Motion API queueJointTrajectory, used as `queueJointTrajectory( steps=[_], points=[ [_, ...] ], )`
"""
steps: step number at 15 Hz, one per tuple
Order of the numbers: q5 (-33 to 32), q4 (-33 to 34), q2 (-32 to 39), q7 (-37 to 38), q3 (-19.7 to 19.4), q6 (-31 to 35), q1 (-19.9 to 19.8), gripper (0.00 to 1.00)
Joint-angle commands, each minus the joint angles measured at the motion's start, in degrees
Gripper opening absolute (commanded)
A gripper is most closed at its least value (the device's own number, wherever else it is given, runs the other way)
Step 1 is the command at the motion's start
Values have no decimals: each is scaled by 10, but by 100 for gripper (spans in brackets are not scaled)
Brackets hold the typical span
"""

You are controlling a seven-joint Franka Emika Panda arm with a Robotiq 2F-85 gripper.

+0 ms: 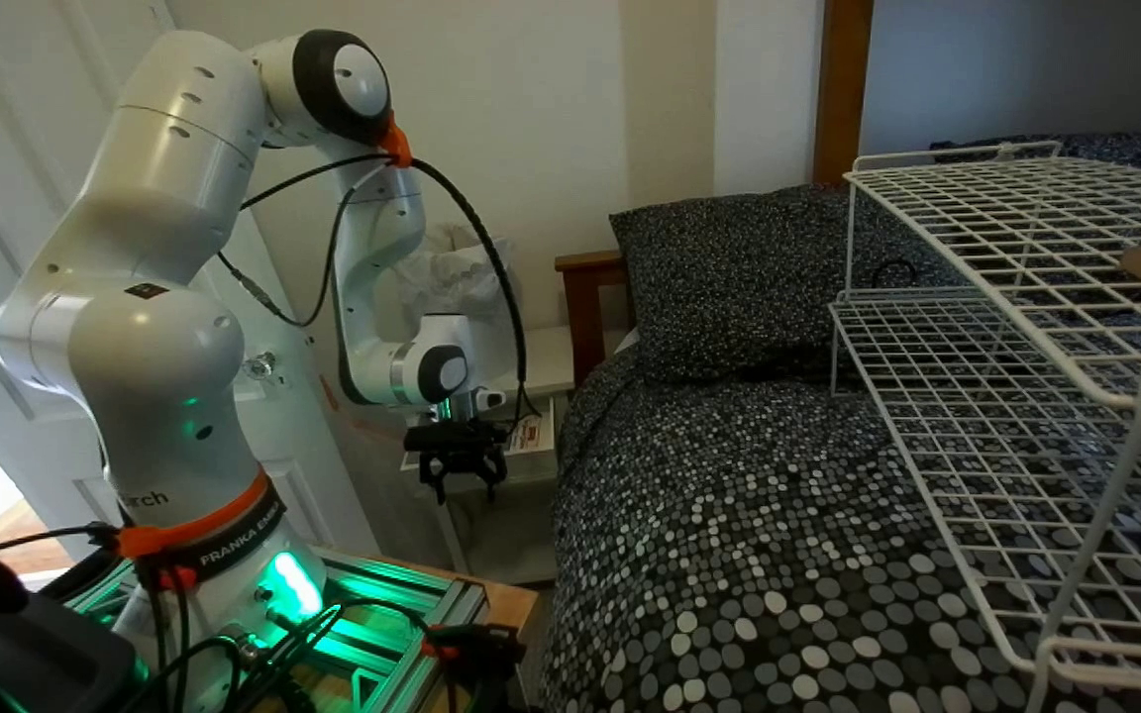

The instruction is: Close the top drawer

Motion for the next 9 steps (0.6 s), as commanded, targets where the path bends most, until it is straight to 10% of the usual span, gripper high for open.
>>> queueJointTrajectory(
  steps=[1, 9],
  points=[
    [-18, 0, 23, -18, 5, 71, -12, 100],
    [-24, 5, 73, -8, 34, 226, -50, 100]
  ],
)
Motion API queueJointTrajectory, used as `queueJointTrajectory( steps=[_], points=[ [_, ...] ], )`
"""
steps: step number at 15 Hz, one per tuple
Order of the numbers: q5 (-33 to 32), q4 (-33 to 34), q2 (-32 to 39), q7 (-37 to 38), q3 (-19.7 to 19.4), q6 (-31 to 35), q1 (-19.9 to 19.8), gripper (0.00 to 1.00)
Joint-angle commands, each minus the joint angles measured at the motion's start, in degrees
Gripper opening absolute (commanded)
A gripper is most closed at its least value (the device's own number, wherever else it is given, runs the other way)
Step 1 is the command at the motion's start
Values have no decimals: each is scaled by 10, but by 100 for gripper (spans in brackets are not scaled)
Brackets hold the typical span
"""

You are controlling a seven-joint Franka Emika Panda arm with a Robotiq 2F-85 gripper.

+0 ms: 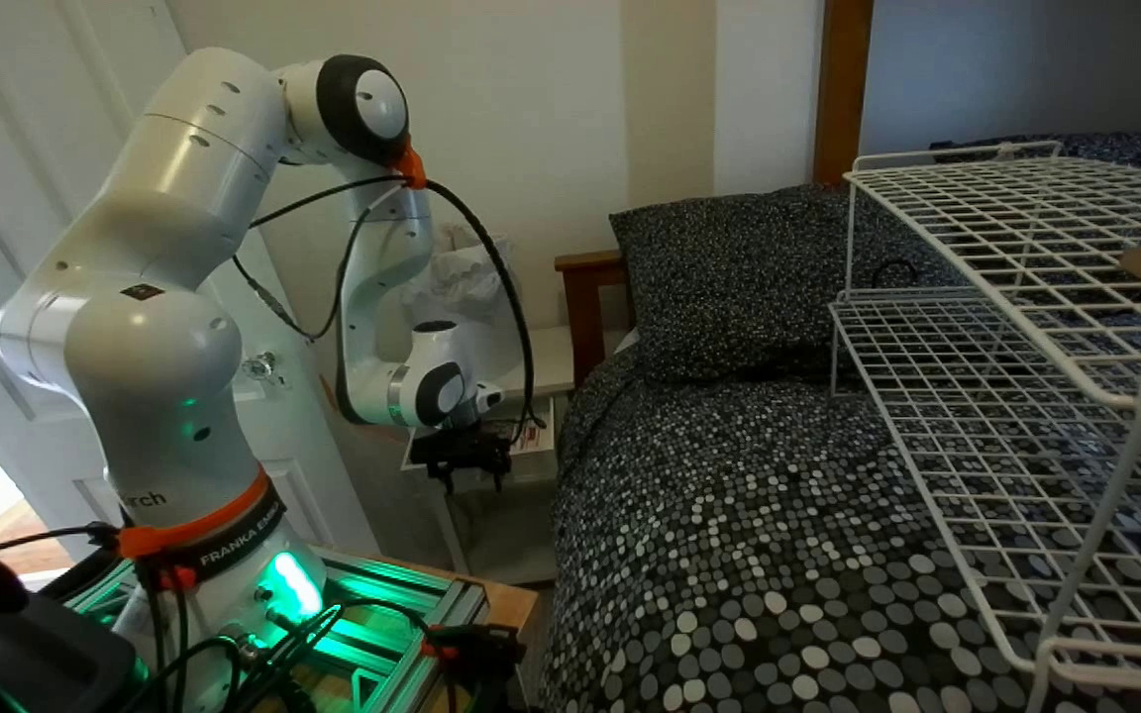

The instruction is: Close the top drawer

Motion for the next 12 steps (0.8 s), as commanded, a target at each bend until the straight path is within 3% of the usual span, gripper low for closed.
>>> queueJointTrajectory(
  steps=[1, 8, 12],
  points=[
    [-20, 5, 29, 8, 30, 62, -41, 100],
    [-83, 14, 59, 10, 57, 167, -89, 100],
    [-108, 26, 69, 11, 51, 212, -89, 100]
  ],
)
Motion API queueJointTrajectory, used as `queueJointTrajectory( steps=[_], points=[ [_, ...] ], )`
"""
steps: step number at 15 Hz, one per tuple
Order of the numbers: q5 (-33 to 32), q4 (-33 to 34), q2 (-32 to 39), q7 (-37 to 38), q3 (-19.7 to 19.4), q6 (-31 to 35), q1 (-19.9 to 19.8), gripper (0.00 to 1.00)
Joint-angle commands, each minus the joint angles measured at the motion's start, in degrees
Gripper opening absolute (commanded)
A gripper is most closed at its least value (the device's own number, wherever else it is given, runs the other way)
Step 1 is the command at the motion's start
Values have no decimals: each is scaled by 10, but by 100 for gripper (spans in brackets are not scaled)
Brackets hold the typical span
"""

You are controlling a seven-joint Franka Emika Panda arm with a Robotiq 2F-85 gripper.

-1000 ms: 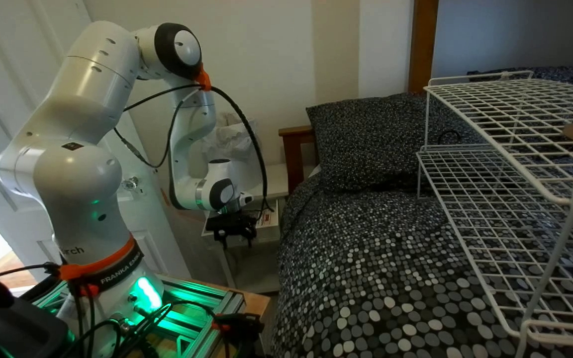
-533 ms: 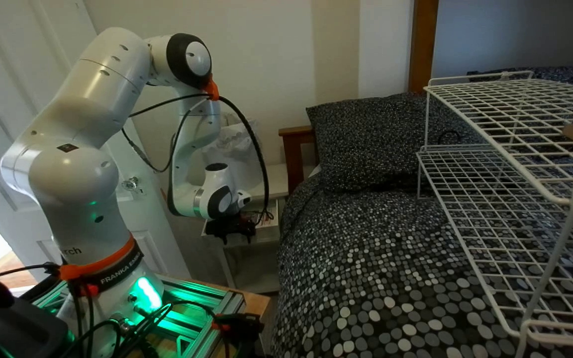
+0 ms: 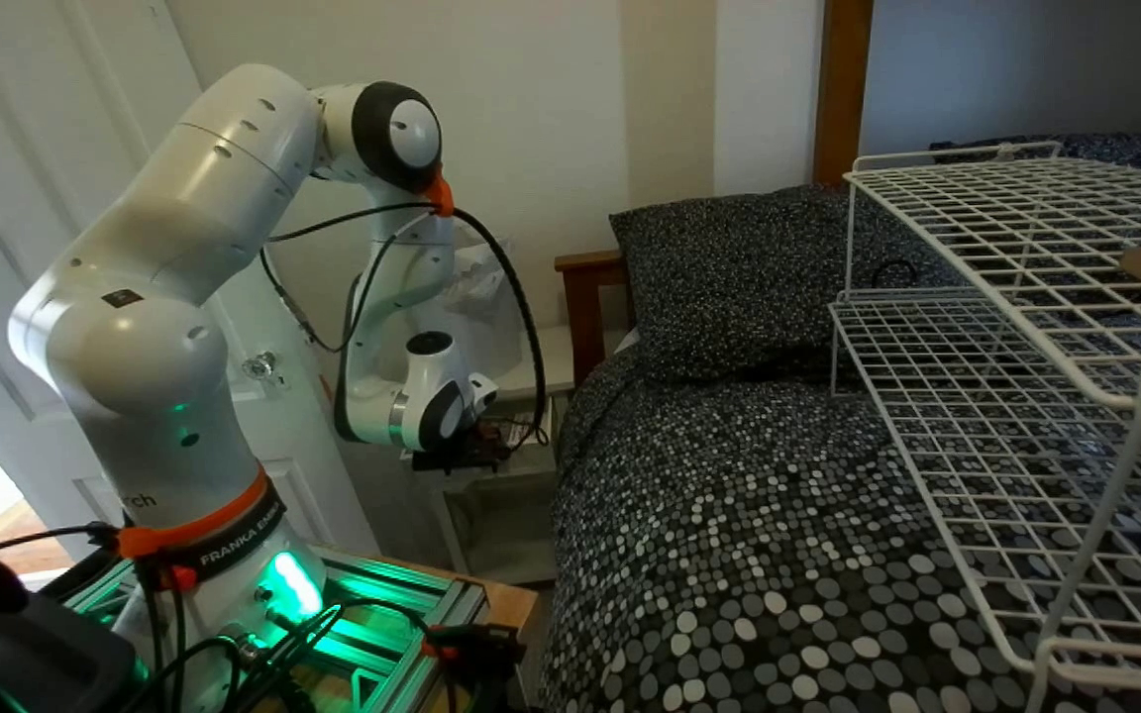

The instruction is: Close the top drawer

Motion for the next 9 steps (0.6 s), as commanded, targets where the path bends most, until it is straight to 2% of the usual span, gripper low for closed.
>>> queueJointTrajectory(
  steps=[1, 5, 9],
  points=[
    [-30, 28, 21, 12, 4, 41, -7, 100],
    [-50, 62, 44, 16, 6, 55, -8, 100],
    [-99, 111, 82, 40, 35, 50, -44, 100]
  ],
)
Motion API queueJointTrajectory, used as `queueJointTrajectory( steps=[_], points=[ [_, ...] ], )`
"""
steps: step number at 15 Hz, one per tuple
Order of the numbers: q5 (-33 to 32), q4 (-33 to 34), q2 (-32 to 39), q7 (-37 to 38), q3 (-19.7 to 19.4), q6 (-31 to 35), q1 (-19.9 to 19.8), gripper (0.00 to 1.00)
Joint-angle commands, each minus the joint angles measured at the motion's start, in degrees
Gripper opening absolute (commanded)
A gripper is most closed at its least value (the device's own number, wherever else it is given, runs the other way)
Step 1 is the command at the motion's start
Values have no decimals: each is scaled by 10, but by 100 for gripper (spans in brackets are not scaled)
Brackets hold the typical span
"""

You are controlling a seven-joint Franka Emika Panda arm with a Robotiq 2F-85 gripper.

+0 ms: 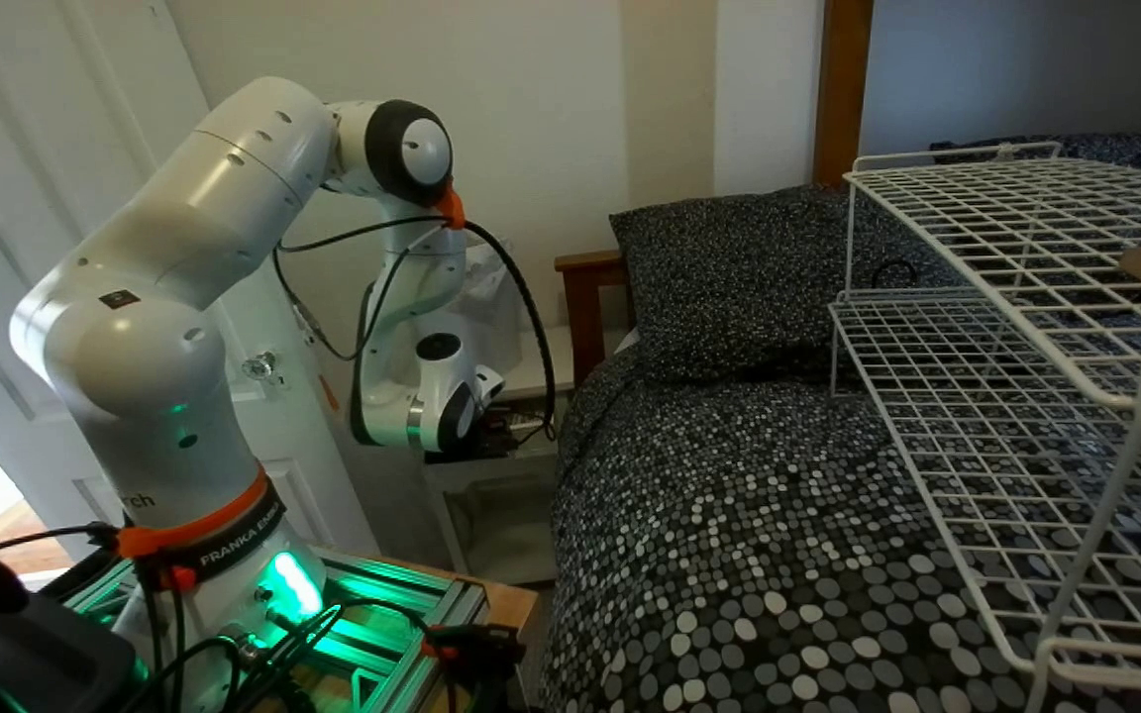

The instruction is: Close the top drawer

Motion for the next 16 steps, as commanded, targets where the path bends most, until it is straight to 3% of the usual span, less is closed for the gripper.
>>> queueJointTrajectory(
  steps=[1, 8, 16],
  points=[
    [-55, 60, 55, 25, 30, 12, -36, 100],
    [-104, 130, 107, 32, 38, 38, -46, 100],
    [-146, 180, 138, 39, 25, 82, -30, 100]
  ],
)
